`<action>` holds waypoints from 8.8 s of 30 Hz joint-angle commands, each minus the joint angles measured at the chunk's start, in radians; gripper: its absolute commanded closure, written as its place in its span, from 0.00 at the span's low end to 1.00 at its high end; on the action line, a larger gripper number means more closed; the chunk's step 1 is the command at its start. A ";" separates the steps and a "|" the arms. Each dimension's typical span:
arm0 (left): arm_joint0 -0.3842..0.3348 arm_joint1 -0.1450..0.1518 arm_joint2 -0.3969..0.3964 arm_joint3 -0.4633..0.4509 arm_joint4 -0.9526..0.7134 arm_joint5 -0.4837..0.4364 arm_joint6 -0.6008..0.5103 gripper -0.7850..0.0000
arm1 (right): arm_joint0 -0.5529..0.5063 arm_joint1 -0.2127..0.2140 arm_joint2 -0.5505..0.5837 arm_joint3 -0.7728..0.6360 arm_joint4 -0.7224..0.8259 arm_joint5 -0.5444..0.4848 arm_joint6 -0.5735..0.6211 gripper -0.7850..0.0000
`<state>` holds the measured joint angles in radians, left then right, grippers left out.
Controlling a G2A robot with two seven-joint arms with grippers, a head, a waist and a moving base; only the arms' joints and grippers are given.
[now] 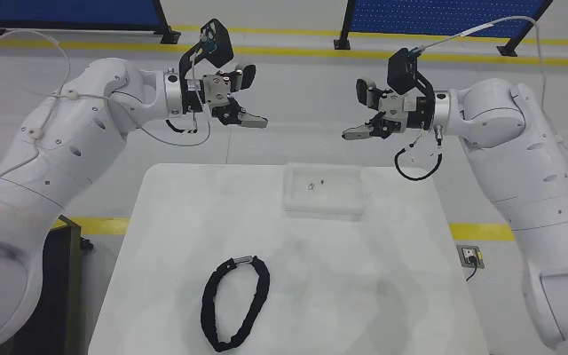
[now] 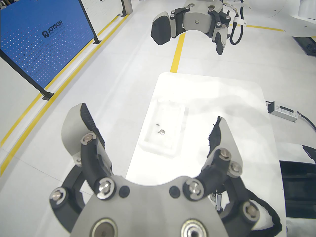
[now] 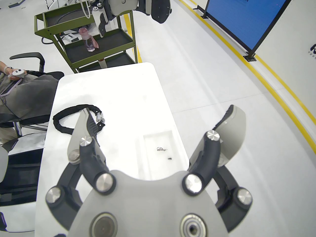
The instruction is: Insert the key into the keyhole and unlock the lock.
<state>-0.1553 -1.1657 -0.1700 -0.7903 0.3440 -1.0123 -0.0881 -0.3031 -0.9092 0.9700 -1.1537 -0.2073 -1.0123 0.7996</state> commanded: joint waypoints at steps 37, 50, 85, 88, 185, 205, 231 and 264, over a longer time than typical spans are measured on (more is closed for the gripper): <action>0.000 0.000 0.000 0.000 0.000 0.000 0.000 0.00 | 0.006 -0.092 -0.195 0.261 -0.041 0.148 -0.114 0.00; 0.000 0.000 0.000 0.000 0.000 0.000 0.000 0.00 | 0.032 -0.193 -0.323 0.407 -0.090 0.277 -0.177 0.00; 0.000 0.000 0.000 0.000 0.000 0.000 0.000 0.00 | 0.020 -0.331 -0.431 0.587 -0.166 0.430 -0.228 0.00; 0.000 0.000 0.000 0.000 0.000 0.000 0.000 0.00 | 0.020 -0.331 -0.431 0.587 -0.166 0.430 -0.228 0.00; 0.000 0.000 0.000 0.000 0.000 0.000 0.000 0.00 | 0.079 -0.632 -0.410 0.892 -0.258 1.026 -0.009 1.00; 0.000 0.000 0.000 0.000 0.000 0.000 0.000 0.00 | 0.101 -0.647 -0.483 0.814 -0.506 1.056 0.138 1.00; 0.000 0.000 0.000 0.000 0.000 0.000 0.000 0.00 | 0.149 -0.626 -0.365 0.936 -0.374 0.849 0.084 1.00; 0.000 0.000 0.000 0.000 0.000 0.000 0.000 0.00 | 0.107 -0.637 -0.367 0.865 -0.462 0.873 0.164 1.00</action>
<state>-0.1553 -1.1657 -0.1700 -0.7903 0.3440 -1.0123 -0.0881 -0.1996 -1.5480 0.5985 -0.2872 -0.6733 -0.1213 0.9654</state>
